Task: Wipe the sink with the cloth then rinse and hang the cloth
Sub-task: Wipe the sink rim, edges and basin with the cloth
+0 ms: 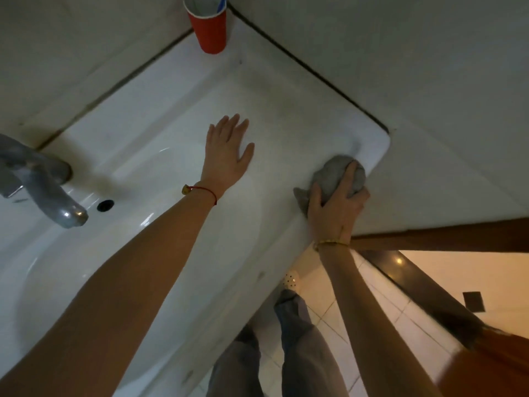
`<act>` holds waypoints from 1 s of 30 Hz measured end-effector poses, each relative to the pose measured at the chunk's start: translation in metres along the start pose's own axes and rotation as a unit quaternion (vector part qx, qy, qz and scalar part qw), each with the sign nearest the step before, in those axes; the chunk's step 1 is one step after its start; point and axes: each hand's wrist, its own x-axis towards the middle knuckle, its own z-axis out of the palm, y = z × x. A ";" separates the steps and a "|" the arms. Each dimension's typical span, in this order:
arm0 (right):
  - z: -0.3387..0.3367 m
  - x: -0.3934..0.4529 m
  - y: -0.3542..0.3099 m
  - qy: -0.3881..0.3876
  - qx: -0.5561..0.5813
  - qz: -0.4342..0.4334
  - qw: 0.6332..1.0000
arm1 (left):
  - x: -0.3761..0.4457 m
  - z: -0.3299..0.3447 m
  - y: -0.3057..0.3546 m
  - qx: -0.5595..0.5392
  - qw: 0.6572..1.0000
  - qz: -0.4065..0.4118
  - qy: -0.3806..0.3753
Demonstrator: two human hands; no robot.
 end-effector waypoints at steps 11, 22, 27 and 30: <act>0.008 -0.067 0.003 -0.031 0.036 -0.034 0.998 | -0.001 -0.002 -0.008 0.008 0.999 0.020 -0.038; 0.023 -0.111 0.005 -0.015 0.054 -0.045 0.997 | 0.000 -0.003 -0.007 0.001 0.999 0.017 -0.050; 0.003 -0.042 0.013 -0.018 0.046 -0.064 0.997 | -0.027 -0.021 0.003 -0.048 0.992 0.118 -0.020; 0.001 -0.005 0.007 0.016 0.021 -0.036 0.999 | -0.065 -0.024 0.011 -0.071 0.973 0.211 -0.064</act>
